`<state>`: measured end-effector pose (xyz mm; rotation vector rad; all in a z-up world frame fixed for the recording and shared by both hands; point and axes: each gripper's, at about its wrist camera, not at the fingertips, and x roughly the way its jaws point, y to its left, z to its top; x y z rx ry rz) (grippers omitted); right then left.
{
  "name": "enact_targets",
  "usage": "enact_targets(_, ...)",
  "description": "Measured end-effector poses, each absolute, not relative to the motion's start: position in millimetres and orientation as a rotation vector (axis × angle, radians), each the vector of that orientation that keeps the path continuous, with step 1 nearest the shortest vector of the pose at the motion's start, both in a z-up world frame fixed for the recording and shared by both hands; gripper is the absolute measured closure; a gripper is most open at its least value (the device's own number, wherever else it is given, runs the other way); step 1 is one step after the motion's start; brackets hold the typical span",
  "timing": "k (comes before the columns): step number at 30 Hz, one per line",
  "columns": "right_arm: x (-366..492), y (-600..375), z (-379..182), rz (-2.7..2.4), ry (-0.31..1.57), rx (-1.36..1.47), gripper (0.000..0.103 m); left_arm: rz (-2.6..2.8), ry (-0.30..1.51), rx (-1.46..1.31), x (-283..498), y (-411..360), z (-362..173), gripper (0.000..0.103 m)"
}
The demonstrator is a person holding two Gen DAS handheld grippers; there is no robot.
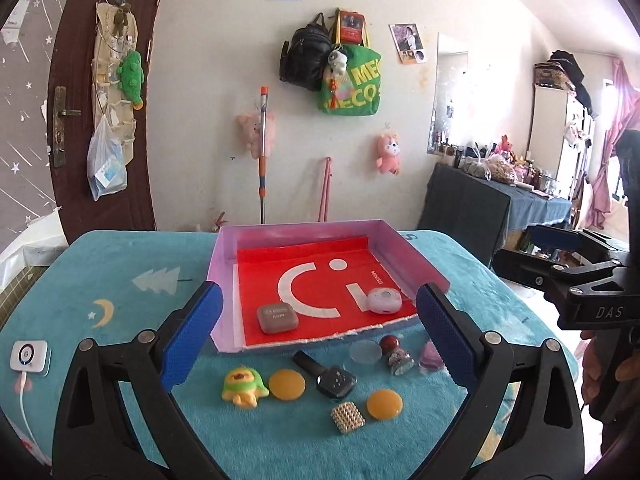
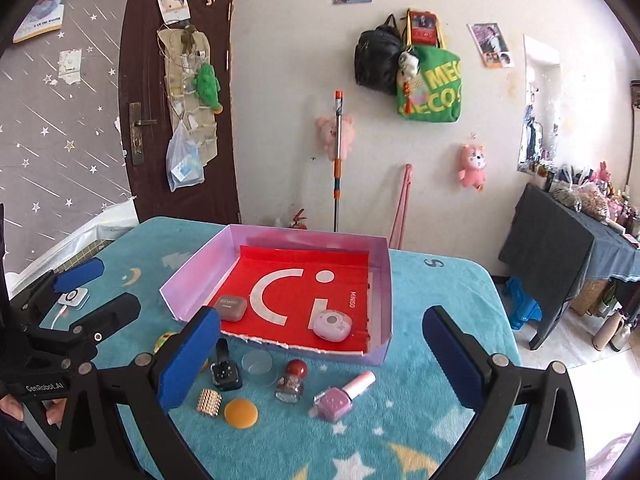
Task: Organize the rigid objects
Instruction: 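Withdraw both open tools from the box back over the blanket, then move the left tool toward the green-yellow toy figure while the right tool approaches the pink nail polish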
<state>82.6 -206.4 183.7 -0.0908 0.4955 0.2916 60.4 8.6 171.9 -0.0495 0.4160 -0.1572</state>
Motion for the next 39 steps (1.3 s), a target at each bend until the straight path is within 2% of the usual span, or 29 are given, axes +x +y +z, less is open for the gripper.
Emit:
enact_targets(13, 17.7, -214.8, 117.1, 0.237, 0.479, -0.048, 0.0, -0.112, 0.431, -0.069, 9.4, 4.3, 116.5, 0.004)
enact_targets(26, 20.7, -228.5, 49.3, 0.161, 0.516, 0.008, 0.0, -0.083, 0.487, -0.055, 6.8, -8.2, 61.2, 0.004)
enact_targets(39, 30.0, -229.5, 20.7, 0.113, 0.517, 0.0, 0.0, -0.031, 0.518, -0.062, 18.2, -5.4, 27.6, 0.004)
